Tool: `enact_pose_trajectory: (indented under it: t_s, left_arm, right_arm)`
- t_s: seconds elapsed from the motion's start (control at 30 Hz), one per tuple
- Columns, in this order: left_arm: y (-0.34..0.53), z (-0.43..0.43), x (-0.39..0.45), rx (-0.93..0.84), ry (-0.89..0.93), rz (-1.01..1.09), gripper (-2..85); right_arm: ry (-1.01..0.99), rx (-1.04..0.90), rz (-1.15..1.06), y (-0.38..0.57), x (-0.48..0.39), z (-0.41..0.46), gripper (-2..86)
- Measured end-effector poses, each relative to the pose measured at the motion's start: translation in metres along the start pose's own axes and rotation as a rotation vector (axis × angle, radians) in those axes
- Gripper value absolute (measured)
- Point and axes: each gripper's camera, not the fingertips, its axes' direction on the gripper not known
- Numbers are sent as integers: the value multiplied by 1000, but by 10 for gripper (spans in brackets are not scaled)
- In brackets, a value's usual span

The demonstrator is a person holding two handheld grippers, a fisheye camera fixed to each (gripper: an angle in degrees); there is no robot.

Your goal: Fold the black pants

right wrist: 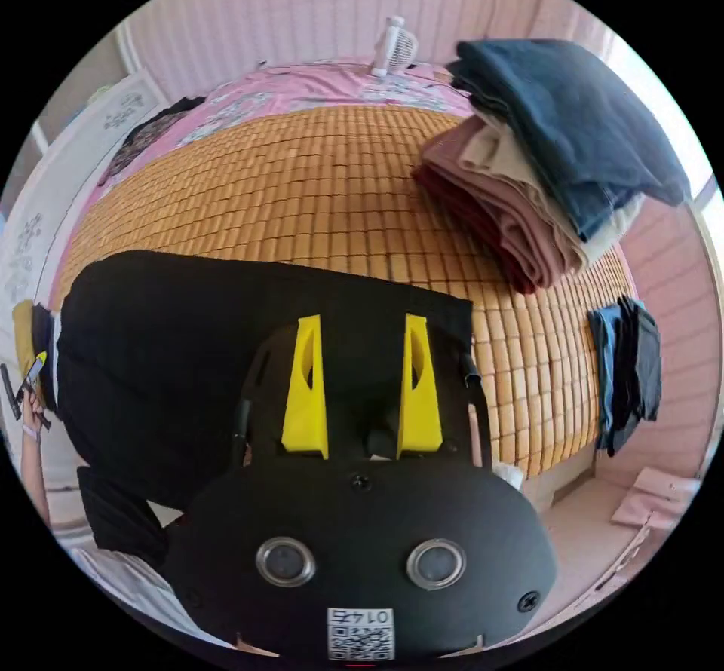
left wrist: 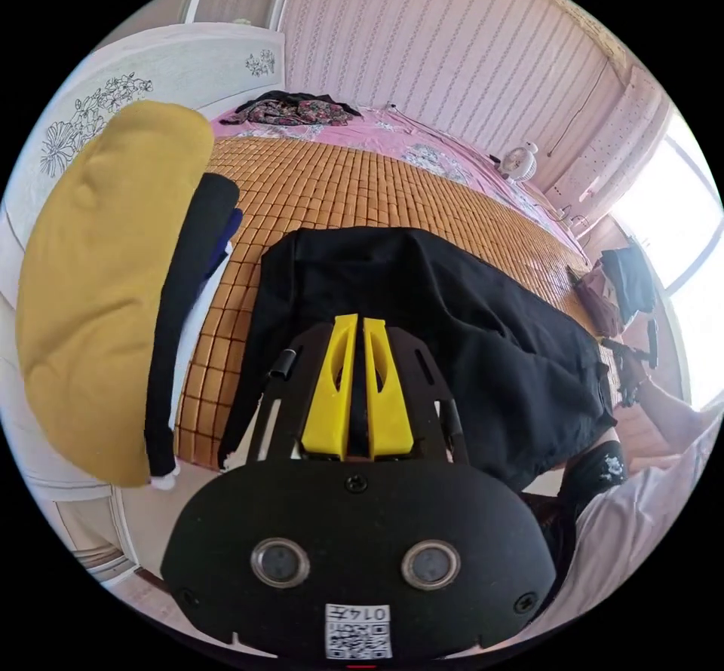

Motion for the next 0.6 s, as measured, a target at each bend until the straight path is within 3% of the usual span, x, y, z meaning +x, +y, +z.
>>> enact_pose_trajectory:
  t_s: [0.07,0.23,0.33,0.47,0.6]
  left_arm:
    - [-31,17,7,2,-34,-3,-5]
    - [-88,64,19,-107,-224,-48,-9]
    - [-97,98,26,-277,-304,-39,-10]
    - [-108,108,50,-261,-408,61,-10]
    - [-120,114,66,-280,-436,145,-10]
  right_arm:
    - [67,-25,163,5,33,10,164]
    - [133,-7,275,5,70,21,142]
    - [35,7,273,4,83,23,102]
    - [7,-10,121,-10,77,16,26]
    - [49,37,-1,-29,65,6,10]
